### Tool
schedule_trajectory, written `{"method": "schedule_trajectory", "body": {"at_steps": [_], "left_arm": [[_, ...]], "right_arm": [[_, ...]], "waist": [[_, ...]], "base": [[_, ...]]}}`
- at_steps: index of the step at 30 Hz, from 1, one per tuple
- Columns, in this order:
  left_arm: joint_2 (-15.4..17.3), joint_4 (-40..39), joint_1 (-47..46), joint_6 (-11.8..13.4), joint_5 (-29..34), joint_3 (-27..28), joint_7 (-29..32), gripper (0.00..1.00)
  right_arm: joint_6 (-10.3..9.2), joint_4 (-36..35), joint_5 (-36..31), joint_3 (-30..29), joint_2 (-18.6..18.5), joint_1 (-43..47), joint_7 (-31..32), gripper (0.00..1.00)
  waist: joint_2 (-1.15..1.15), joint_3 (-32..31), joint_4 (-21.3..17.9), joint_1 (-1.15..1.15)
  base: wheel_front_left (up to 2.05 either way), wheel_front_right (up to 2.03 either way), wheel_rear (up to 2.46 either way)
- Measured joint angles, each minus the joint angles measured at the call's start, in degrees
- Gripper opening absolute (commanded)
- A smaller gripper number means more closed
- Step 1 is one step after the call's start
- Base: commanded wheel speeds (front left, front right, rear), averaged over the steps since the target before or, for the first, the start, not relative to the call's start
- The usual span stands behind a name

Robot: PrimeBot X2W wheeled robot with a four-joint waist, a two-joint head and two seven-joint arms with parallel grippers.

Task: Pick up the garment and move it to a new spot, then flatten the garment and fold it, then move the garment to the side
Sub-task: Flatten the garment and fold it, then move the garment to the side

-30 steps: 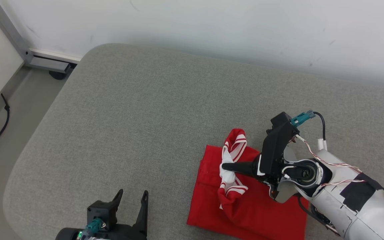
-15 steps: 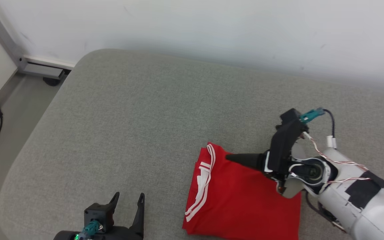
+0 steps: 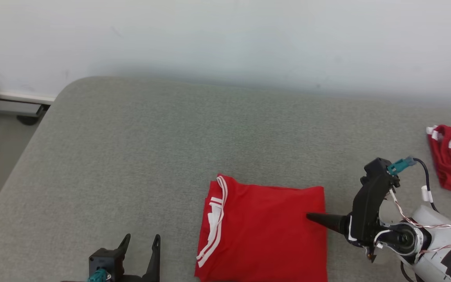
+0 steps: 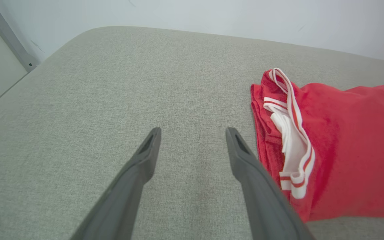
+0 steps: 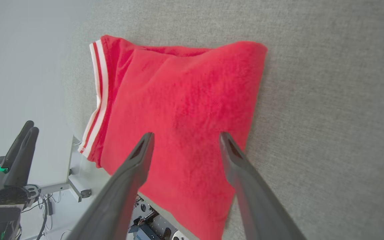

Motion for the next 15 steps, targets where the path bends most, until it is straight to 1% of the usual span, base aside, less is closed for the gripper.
{"method": "schedule_trajectory", "body": {"at_steps": [5, 7, 11, 15], "left_arm": [[0.0, -0.4, 0.7, 0.0, 0.0, -0.1, 0.0, 1.0], [-0.1, -0.4, 0.7, 0.0, 0.1, -0.5, 0.0, 1.0], [-0.4, -0.6, 0.5, 0.0, 0.2, -1.5, 0.2, 1.0], [-0.6, -0.6, -0.7, 0.0, 0.2, -1.8, 0.3, 1.0]], "right_arm": [[-2.24, -1.6, -1.6, 1.1, -1.8, 0.4, -0.4, 1.0], [-2.69, -2.3, -2.0, 1.2, -2.5, 1.3, -0.6, 1.0], [-3.81, -2.6, -1.7, 1.1, -2.9, 2.5, -0.6, 1.0], [-4.44, -3.0, -0.7, 0.6, -2.8, 2.6, -0.5, 1.0]], "waist": [[0.0, -0.3, -2.0, 0.0], [0.0, -0.3, -2.6, 0.0], [0.0, -0.1, -2.6, 0.0], [0.0, 0.5, -2.0, 0.0]], "base": [[0.0, 0.0, 0.0], [0.0, 0.0, 0.0], [0.0, 0.0, 0.0], [0.0, 0.0, 0.0]]}}
